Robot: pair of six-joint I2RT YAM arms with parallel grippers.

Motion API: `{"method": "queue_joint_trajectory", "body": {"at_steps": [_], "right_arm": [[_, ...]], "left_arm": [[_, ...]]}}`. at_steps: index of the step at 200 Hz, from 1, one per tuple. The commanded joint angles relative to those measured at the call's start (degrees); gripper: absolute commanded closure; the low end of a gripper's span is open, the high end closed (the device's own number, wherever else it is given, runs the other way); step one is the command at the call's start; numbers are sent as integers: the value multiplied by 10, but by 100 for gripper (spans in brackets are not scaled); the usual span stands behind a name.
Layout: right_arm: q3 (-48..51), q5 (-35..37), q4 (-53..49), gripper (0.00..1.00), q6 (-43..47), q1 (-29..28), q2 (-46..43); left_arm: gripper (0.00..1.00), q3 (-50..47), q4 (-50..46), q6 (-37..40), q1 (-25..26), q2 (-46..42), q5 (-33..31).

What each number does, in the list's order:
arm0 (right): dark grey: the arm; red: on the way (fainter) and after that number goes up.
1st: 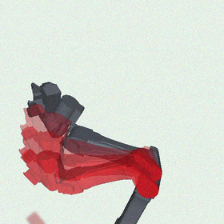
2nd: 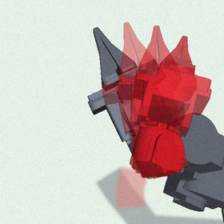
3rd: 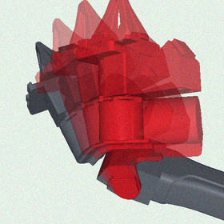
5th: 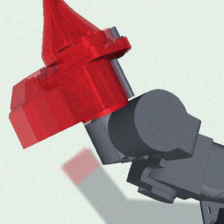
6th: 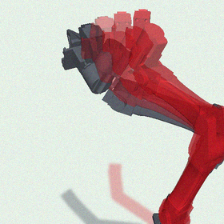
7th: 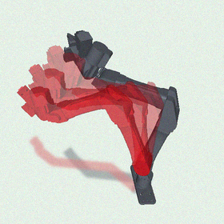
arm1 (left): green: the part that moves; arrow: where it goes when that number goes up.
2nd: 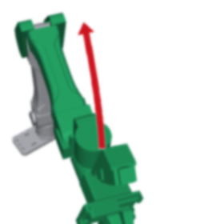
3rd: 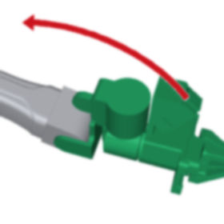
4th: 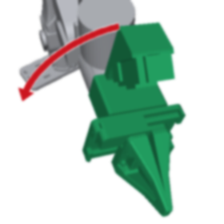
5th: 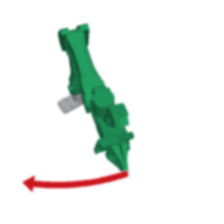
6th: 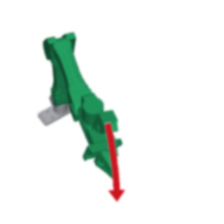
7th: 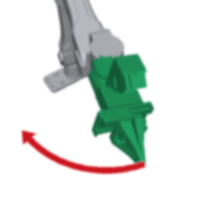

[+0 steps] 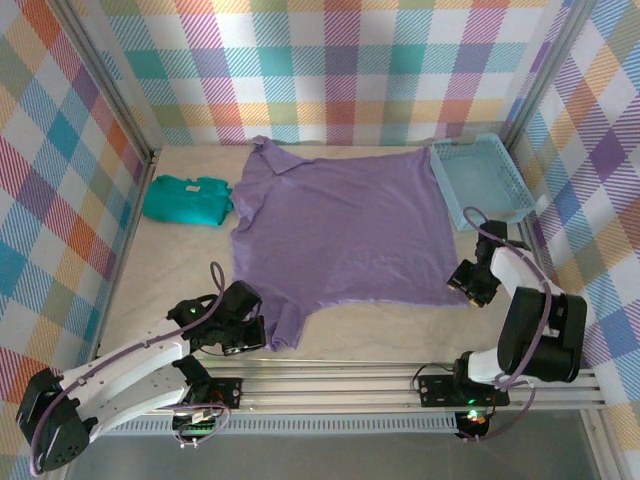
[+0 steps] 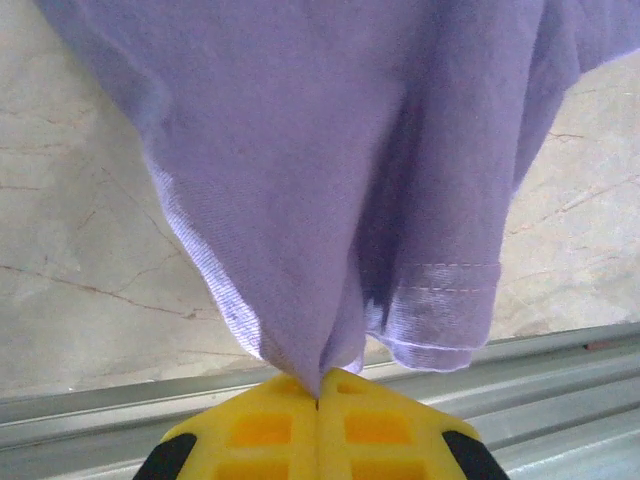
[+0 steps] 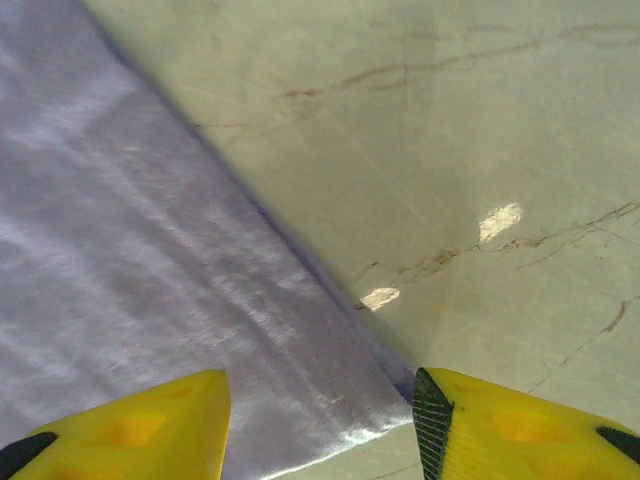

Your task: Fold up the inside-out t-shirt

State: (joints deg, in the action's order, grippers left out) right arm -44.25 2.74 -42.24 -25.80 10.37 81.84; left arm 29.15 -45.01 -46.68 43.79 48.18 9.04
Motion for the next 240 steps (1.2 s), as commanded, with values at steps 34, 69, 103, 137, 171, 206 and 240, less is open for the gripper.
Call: {"method": "queue_joint_trajectory", "body": {"at_steps": [34,69,103,137,171,206,240], "right_arm": [[3,16,-18,55,-10,1,39],[6,14,-12,69,-8,1,49],[7,7,-9,84,-2,1,23],[18,-3,0,87,0,1,-21],[15,-17,16,91,12,1,-42],[-6,-29,33,90,27,1,-45],[-43,-52,46,89,36,1,-17]], "left_arm": [[100,15,-16,26,-22,-8,38],[100,17,-10,33,-42,-10,48],[100,26,-20,32,-61,-25,43],[100,68,-75,24,-89,-69,16],[100,140,-125,54,-169,-83,5],[100,195,-119,117,-263,-39,26],[100,212,-78,137,-302,2,41]]}}
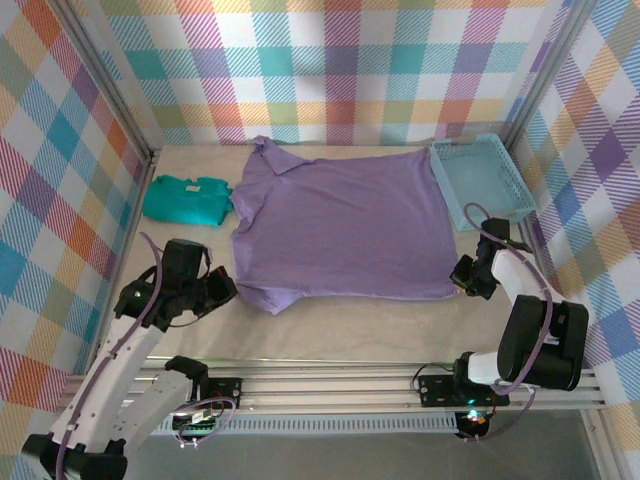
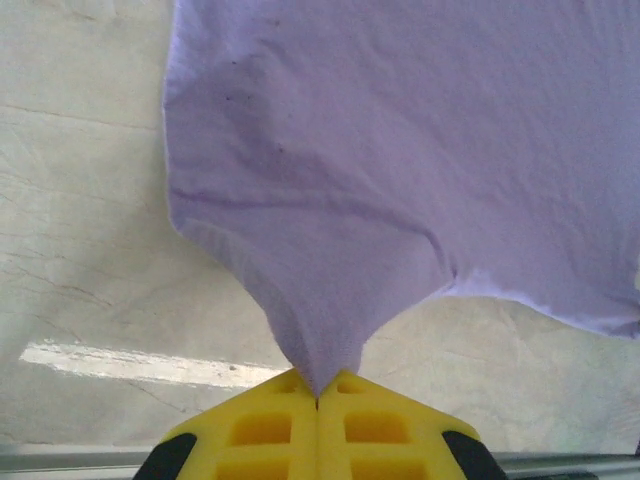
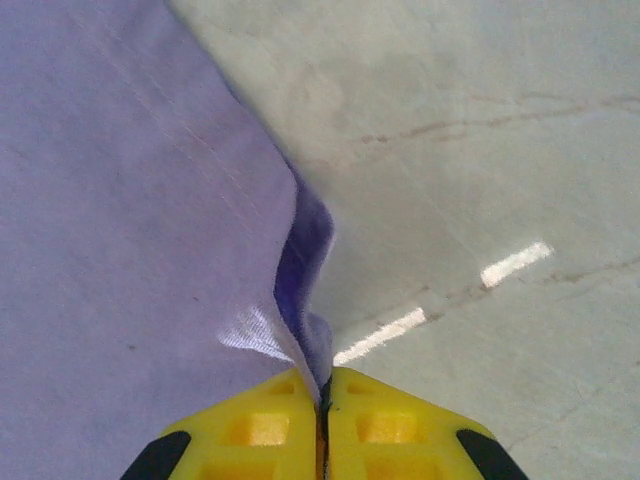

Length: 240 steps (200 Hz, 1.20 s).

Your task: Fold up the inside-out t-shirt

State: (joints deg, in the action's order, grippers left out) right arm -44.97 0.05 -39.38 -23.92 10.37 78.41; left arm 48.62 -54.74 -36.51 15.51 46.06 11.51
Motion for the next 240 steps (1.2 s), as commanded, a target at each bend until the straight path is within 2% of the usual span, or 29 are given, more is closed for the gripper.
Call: {"method": "queue_joint_trajectory", "body": {"at_steps": [1,69,116,184,240], "right_arm": [[-37,-26,18,88,18,1,18],[-128,-42,20,86,32,-16,77],[-192,-23,28,86,35,-35,140],[-276,7,22,86,44,-49,208],[-329,19,32,83,42,-63,262]], "left_arm": [[100,19,20,36,-19,24,16],[100,110,58,98,-62,142,4],[100,160,80,122,-88,226,2],[100,226,107,131,-122,330,15],[100,328,132,125,-133,484,12]]}}
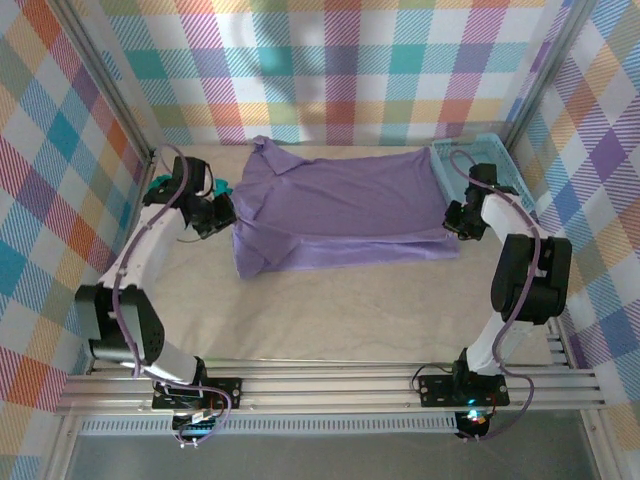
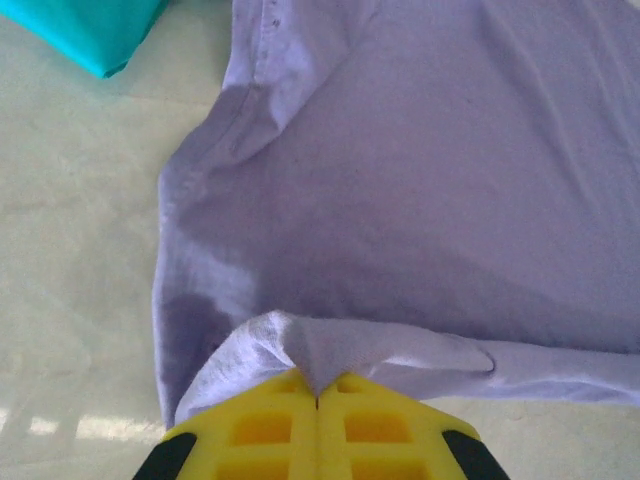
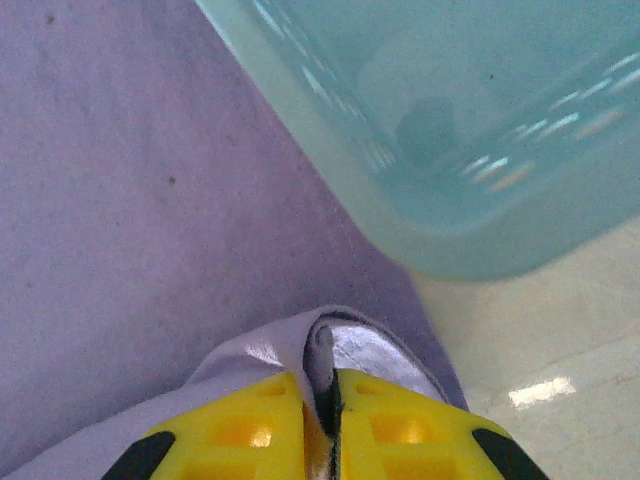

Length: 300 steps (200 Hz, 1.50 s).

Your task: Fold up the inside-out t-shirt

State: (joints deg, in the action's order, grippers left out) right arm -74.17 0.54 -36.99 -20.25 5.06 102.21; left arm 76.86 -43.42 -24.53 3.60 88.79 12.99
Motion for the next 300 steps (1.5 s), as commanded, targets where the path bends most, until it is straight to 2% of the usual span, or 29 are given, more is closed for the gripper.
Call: {"method": "queue_joint_trajectory", "body": {"at_steps": [1,28,40,76,93,118,142,161,180,193,216,254,300], "right_arm": [[-38,14,8,83,5,-10,26],[-87,18,20,84,0,-20,67],[-114,19,18,81,-4,-23,87],[-133,30,19,73,5,-35,87],[-114,28,25,66,17,-36,56],[-54,27,48,63,30,-48,-9],[22,-10,79,61,20,-82,-49],[36,-24,81,61,31,-108,-28],[3,-1,55,62,61,-110,24],[-17,23,47,62,88,-109,56],[-57,51,6,62,116,-109,105],[-71,91,-68,66,129,-109,141],[-30,133,-144,70,98,-109,128]], "left_arm": [[100,48,20,6,-14,60,-3],[100,111,36,-3,-27,153,-2],[100,135,49,-15,-34,191,3],[77,220,52,-32,-41,279,8],[67,233,45,-30,-42,279,-9],[59,174,78,-45,-42,216,-19],[55,4,177,-94,-23,97,9],[55,-121,227,-116,11,20,21],[55,-192,251,-112,33,-18,38],[55,-213,260,-93,39,-21,48],[55,-202,249,-69,40,27,51],[56,-206,265,-66,39,95,36],[56,-274,242,-50,39,61,13]]}}
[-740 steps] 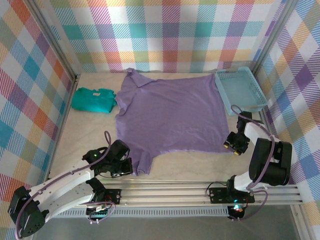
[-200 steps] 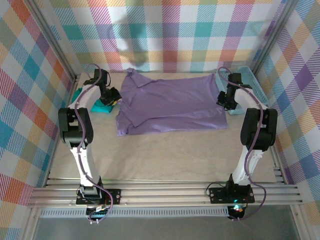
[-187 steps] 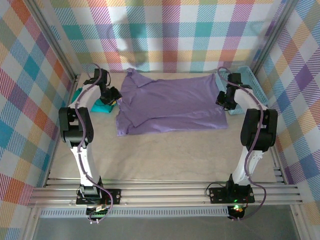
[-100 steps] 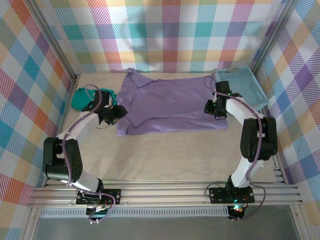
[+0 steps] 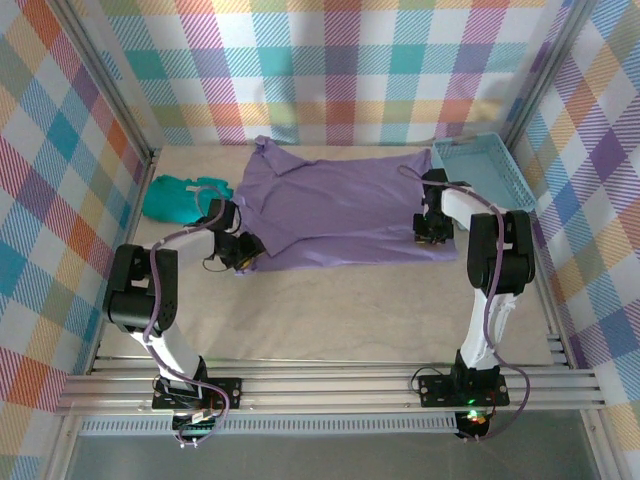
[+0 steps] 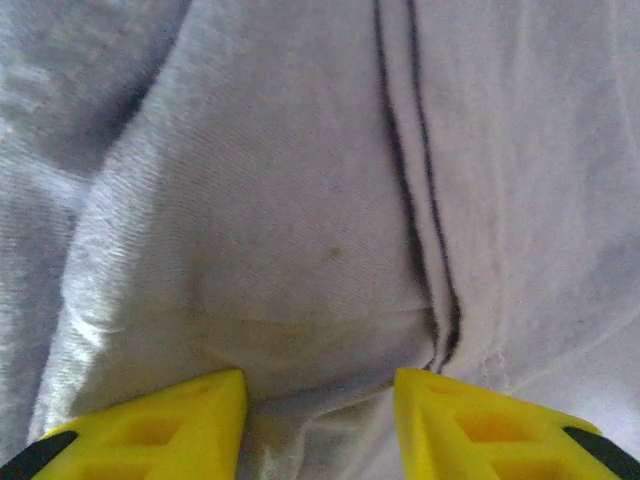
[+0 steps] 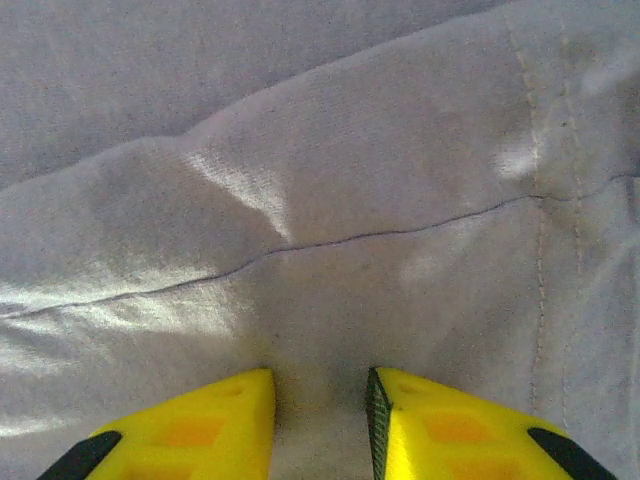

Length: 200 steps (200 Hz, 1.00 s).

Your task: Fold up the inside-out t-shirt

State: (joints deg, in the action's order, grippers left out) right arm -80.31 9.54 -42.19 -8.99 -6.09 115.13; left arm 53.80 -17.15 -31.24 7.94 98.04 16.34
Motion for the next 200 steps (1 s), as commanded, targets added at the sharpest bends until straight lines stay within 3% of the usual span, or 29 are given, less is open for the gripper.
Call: {"method": "queue_joint_trajectory", "body": {"at_steps": [1,37,65,76,93,103,124,151,200], "right_arm": [[34,44,-93,70,-16,2,-2],[122,66,-103,72,-61,2,-70],[182,85,-66,72,-51,-20,-205],[195,52,-7,71,-11,-70,-272],[235,-89,135,63,71,-155,-348],[251,-131,207,56,103,-211,-361],[231,-167,293,53,152,-316,-314],[138,-158,334,49,217,-425,-184],[-15,-166,326,46,277,-487,13]], "left_arm": [[56,-45,-21,17,-4,-33,-20],[56,-126,-42,12,-5,-100,-27],[55,-166,-64,4,-5,-187,-35],[54,-165,-65,3,-5,-207,-29],[54,-158,-57,-5,-10,-221,-15],[54,-160,-36,-17,-17,-225,0],[54,-157,-13,-29,-40,-209,33],[58,-156,-9,-22,-55,-175,35],[63,-178,-1,-18,-74,-169,37]]}}
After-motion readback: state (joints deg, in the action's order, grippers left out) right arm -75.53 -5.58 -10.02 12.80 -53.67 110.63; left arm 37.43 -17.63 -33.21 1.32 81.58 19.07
